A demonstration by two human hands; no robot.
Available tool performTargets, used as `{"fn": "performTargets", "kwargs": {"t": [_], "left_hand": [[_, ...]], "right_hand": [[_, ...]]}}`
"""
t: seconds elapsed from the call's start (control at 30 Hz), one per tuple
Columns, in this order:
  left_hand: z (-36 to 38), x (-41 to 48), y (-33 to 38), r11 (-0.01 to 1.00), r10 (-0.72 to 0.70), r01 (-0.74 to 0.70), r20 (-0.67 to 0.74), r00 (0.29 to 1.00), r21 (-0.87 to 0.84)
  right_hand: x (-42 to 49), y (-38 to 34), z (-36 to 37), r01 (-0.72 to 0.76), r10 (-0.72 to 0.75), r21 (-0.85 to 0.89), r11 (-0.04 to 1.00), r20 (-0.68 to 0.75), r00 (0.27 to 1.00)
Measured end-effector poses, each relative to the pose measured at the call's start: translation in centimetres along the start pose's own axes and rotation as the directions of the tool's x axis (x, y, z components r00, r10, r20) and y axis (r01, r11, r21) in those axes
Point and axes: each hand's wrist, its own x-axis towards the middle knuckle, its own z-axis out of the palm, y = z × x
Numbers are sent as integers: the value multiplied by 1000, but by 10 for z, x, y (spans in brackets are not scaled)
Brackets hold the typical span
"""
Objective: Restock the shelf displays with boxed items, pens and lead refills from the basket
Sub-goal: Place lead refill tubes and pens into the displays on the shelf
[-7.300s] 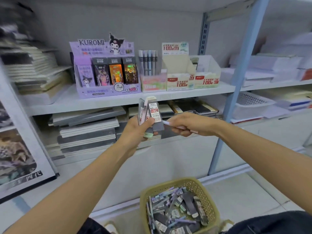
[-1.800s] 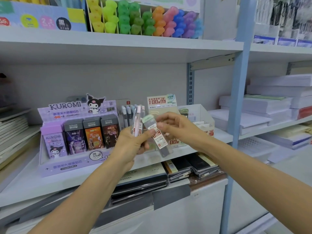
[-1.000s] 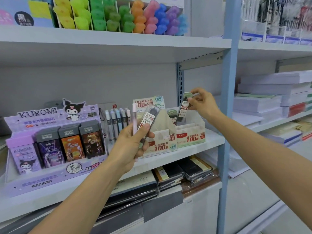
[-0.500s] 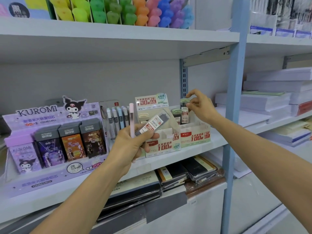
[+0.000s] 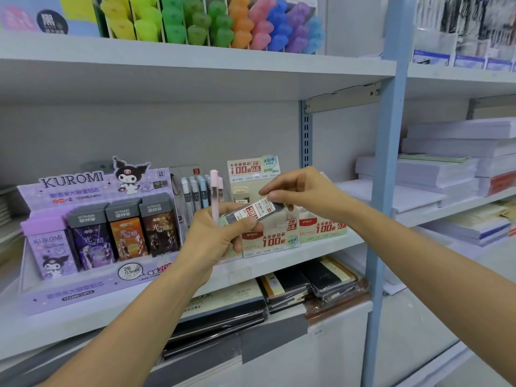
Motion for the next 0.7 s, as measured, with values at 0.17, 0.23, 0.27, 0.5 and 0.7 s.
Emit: {"fn": "performTargets", "kwargs": {"t": [0.17,0.23,0.27,0.5,0.7], "left_hand": [[-4,-4,3,1000,6,-10,-139,990,-23],[-4,-4,3,1000,0,-2,-156,988,-15],[-3,-5,3,1000,-1,1,-143,990,3],[21,-7,12,999,-28,25,60,998,46],[28,3,8,990,-81,86,50,995,-109]], "right_hand": [[-8,-2,5,-81,78,32,996,88,993],[-11,-2,8,-87,85,7,996,167,982],[-12,-3,11,-70,67,16,997,158,985],[-12,-12,0,-10,15,75,997,-58,998],[-5,16,-60,-81,75,21,997,-630,773]]}}
